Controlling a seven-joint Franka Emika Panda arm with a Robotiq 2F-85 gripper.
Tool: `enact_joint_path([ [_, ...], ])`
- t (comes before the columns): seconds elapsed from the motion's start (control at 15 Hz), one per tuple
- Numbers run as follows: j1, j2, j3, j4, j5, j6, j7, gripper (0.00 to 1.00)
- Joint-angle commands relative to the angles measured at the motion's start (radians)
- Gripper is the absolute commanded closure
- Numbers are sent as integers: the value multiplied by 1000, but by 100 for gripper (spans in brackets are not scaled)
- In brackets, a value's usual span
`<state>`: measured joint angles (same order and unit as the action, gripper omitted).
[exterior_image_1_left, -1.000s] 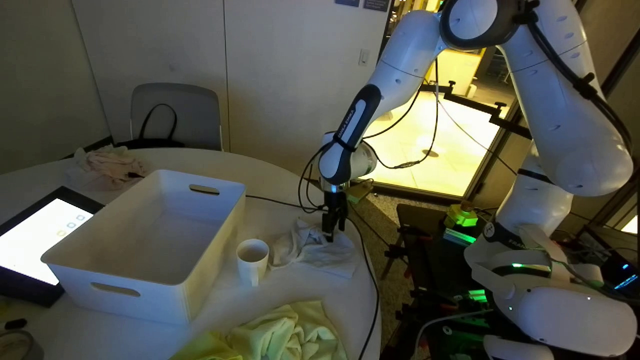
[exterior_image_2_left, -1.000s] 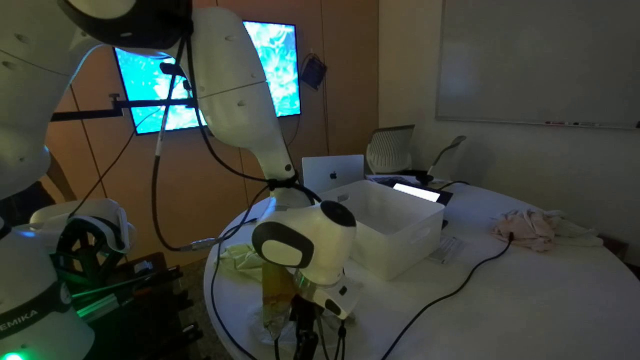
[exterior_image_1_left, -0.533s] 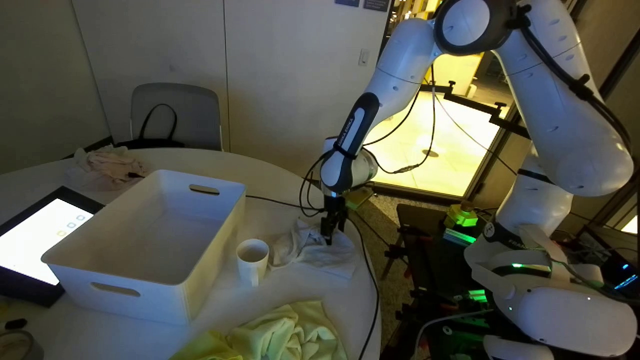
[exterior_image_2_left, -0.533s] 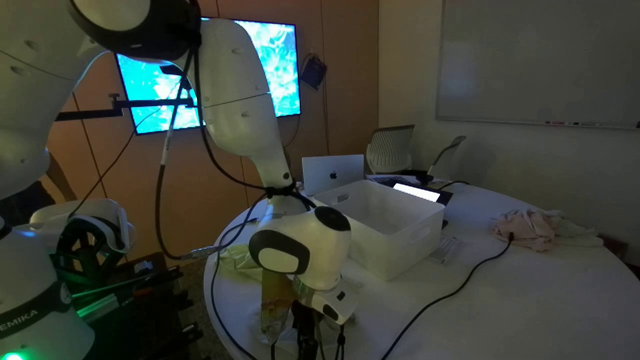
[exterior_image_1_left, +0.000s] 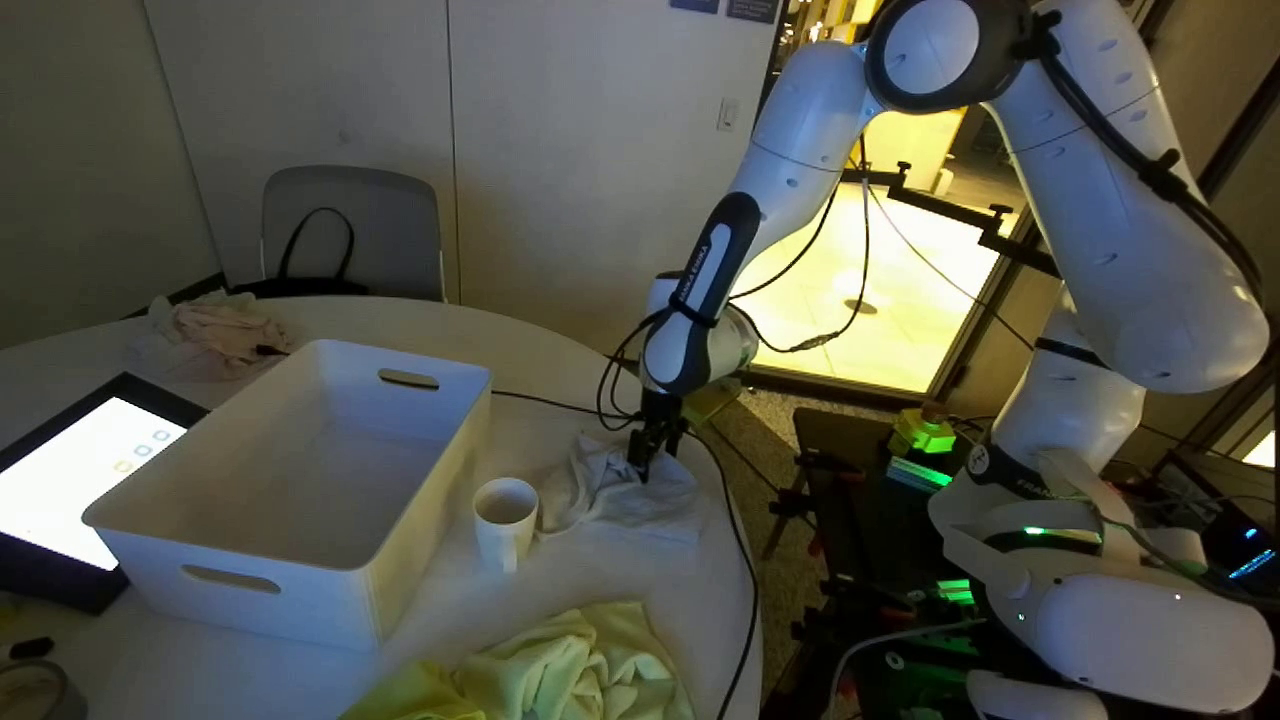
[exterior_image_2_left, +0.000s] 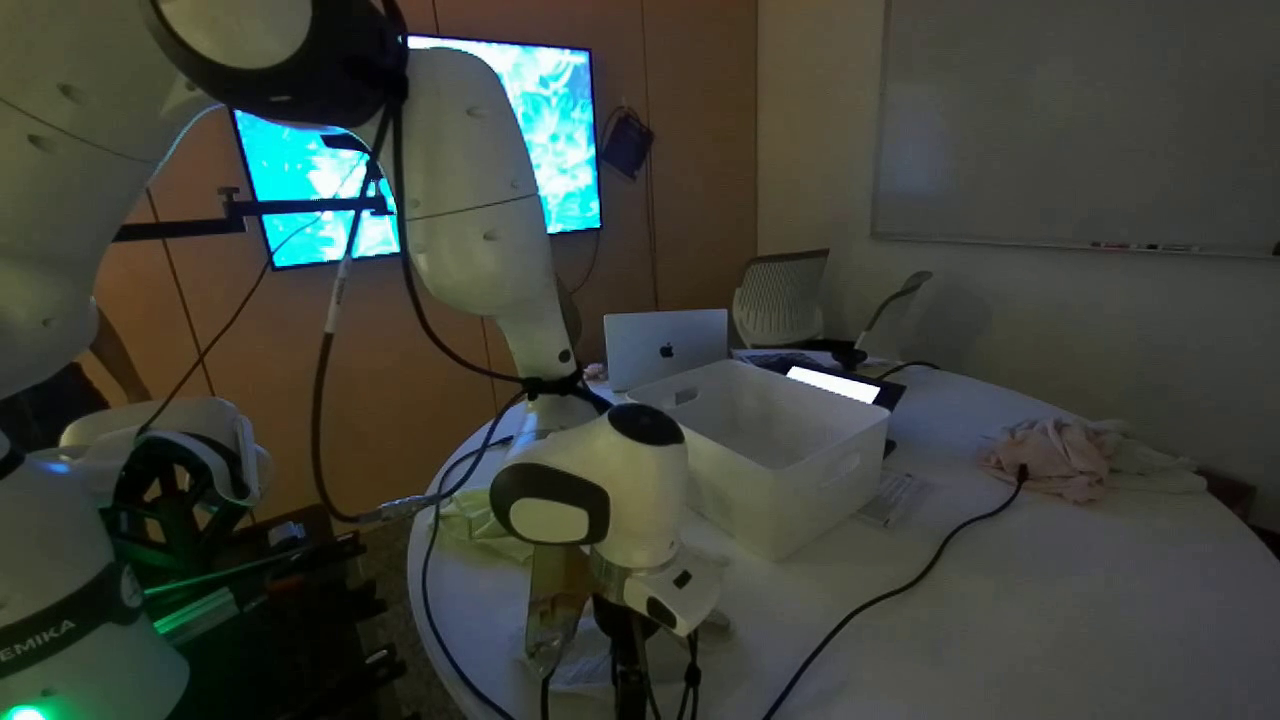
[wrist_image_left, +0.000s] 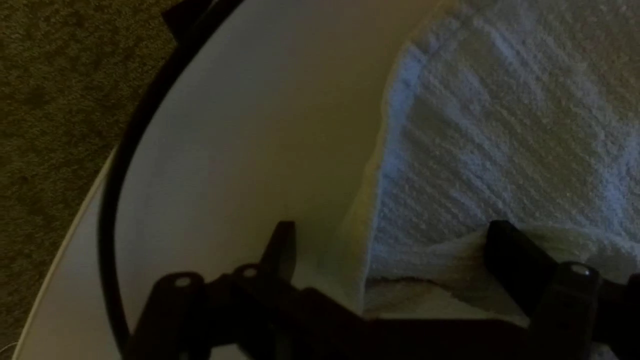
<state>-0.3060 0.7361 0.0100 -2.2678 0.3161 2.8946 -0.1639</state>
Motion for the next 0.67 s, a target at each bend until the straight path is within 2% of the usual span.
enact_joint_path([
  [0.0,25,8,-12,-5,-50,43,61,30],
  [0.07,28,5,-15,-6,-62,41,69,30],
  [0.13,29,-1,-14,-6,-71,32,73,36],
  [0.33,28,-23,-10,-12,-92,19,77,62],
  [0.6,28,-55,-8,-18,-116,-1,70,91],
])
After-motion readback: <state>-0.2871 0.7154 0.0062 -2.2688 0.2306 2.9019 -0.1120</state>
